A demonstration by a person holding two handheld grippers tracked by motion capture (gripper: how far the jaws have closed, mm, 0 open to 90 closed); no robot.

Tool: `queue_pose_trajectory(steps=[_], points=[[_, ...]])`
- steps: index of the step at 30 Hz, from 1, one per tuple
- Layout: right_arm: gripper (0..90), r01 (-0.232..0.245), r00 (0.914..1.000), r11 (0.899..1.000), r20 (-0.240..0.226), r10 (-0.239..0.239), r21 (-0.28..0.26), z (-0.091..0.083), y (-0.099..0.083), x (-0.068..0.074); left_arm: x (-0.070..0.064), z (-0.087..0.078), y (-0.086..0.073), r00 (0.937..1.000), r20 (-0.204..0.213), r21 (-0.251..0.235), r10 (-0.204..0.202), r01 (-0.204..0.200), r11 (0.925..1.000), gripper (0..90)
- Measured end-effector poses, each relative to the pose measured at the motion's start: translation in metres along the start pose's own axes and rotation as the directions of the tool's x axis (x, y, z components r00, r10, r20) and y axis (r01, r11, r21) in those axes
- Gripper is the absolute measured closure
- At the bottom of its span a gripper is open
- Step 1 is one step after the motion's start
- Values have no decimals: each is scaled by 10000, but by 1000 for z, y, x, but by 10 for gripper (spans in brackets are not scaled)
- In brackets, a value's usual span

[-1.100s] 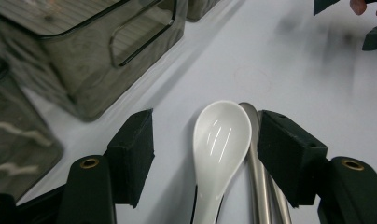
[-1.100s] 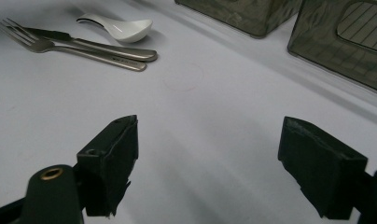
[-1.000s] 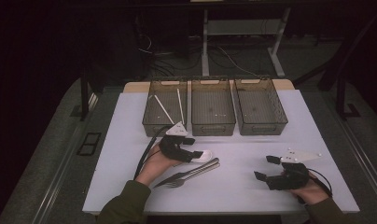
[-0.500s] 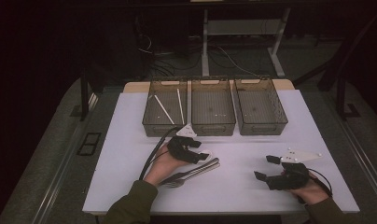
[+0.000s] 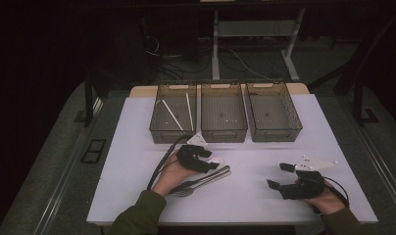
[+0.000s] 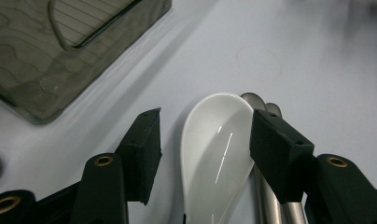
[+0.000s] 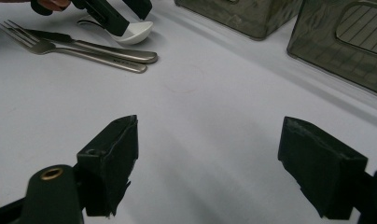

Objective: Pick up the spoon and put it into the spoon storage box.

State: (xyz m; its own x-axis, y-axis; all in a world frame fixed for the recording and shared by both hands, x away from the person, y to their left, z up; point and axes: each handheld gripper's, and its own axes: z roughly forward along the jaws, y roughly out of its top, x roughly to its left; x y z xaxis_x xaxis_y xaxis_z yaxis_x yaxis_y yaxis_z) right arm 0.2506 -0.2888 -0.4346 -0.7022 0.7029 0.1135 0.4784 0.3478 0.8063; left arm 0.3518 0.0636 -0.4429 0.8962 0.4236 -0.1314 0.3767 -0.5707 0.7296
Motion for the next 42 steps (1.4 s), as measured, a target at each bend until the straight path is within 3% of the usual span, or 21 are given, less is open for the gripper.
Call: queue_pose_trajectory(steps=[4,9,10,11,13,14,24,34,42], points=[[199,10,10000,10000,-3,-10,-2,0,0,0,-1,1,0,9998,-73,129,189,-188,9997,432],[199,-7,10000,10000,1,7,-9,0,0,0,-4,2,-1,10000,-12,184,68,-68,9998,439],[198,-6,10000,10000,-1,6,-9,0,0,0,-3,2,-1,9996,-16,250,286,-286,9993,442],[199,-9,10000,10000,0,9,-11,0,0,0,-5,3,-1,9999,4,264,116,-116,9996,445],[198,-9,10000,10000,-1,8,-13,0,0,0,-6,4,-1,9994,-17,346,359,-358,9988,452],[199,-13,10000,10000,-1,13,-13,0,0,0,-8,4,-1,9998,-1,325,197,-197,9993,459],[199,-19,10000,10000,16,19,-30,-1,0,0,-11,2,-3,9986,-126,328,509,-504,9982,549],[199,3,10000,10000,33,-3,-45,-1,0,0,-12,-1,-7,9993,84,447,368,-371,9983,517],[199,4,10000,10000,37,-4,-45,-1,0,0,-12,-4,-9,9988,-52,512,478,-475,9976,533]])
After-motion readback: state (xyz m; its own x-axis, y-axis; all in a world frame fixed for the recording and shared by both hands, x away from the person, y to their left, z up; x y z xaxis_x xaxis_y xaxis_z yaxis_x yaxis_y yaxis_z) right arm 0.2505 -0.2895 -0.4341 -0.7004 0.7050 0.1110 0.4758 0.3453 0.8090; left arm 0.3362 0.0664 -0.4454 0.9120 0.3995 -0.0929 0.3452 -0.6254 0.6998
